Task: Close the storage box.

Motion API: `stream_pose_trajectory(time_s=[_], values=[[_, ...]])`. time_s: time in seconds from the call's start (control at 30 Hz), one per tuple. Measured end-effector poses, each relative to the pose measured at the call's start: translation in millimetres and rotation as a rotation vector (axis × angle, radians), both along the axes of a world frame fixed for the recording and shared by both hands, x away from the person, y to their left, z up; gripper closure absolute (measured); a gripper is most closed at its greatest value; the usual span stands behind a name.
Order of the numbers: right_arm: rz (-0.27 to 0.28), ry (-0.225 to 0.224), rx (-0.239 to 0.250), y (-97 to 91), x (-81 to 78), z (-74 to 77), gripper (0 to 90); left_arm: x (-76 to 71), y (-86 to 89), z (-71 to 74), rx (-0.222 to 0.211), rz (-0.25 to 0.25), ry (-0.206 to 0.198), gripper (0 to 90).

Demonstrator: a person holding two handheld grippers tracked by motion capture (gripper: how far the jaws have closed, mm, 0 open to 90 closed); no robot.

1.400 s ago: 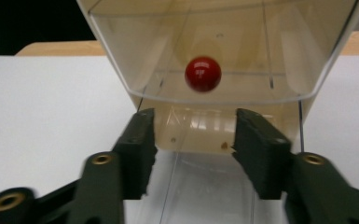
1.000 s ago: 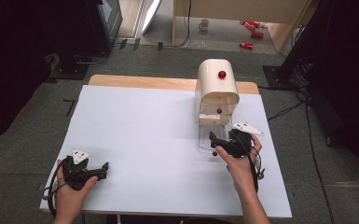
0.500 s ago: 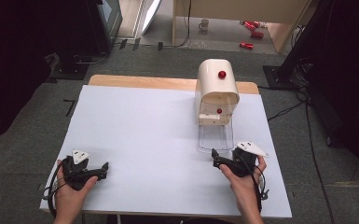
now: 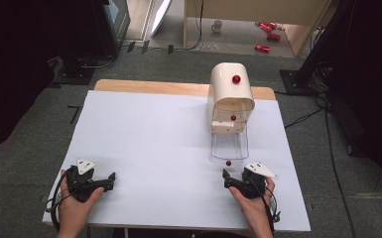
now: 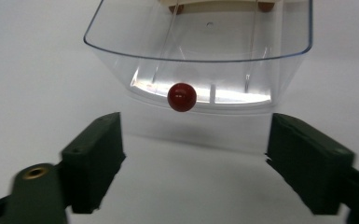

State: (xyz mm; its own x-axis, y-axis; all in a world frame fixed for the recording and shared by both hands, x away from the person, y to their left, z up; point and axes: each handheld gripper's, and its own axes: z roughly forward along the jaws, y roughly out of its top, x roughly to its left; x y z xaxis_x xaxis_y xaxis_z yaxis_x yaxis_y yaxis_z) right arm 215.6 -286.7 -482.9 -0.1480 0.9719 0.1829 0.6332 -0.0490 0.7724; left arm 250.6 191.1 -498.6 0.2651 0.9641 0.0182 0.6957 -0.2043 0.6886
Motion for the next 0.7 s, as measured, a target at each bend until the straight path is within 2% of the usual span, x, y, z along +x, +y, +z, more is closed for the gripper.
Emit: stream_pose_trajectory(time_s=[0.03, 0.07, 0.1, 0.13, 0.17, 0.33, 0.43, 0.7], values=[[-0.002, 0.001, -0.002, 0.8, 0.0, -0.8, 33.0, 0.0, 0.0, 0.0, 0.0, 0.0, 0.0, 0.4], [-0.008, -0.003, -0.005, 2.8, 0.6, -2.4, 44.3, 0.0, 0.0, 0.0, 0.0, 0.0, 0.0, 0.4], [-0.008, -0.003, -0.005, 2.8, 0.6, -2.4, 44.3, 0.0, 0.0, 0.0, 0.0, 0.0, 0.0, 0.4], [-0.012, -0.006, -0.008, 4.6, 1.8, -3.7, 52.4, 0.0, 0.0, 0.0, 0.0, 0.0, 0.0, 0.4], [-0.012, -0.006, -0.008, 4.6, 1.8, -3.7, 52.4, 0.0, 0.0, 0.0, 0.0, 0.0, 0.0, 0.4], [-0.021, -0.003, -0.015, 8.3, 5.9, -6.8, 66.4, 0.0, 0.0, 0.0, 0.0, 0.0, 0.0, 0.4], [-0.02, -0.005, -0.004, 8.3, 8.4, -6.6, 70.6, 0.0, 0.0, 0.0, 0.0, 0.0, 0.0, 0.4], [-0.009, -0.01, -0.002, 10.8, 11.6, -6.1, 74.7, 0.0, 0.0, 0.0, 0.0, 0.0, 0.0, 0.4]])
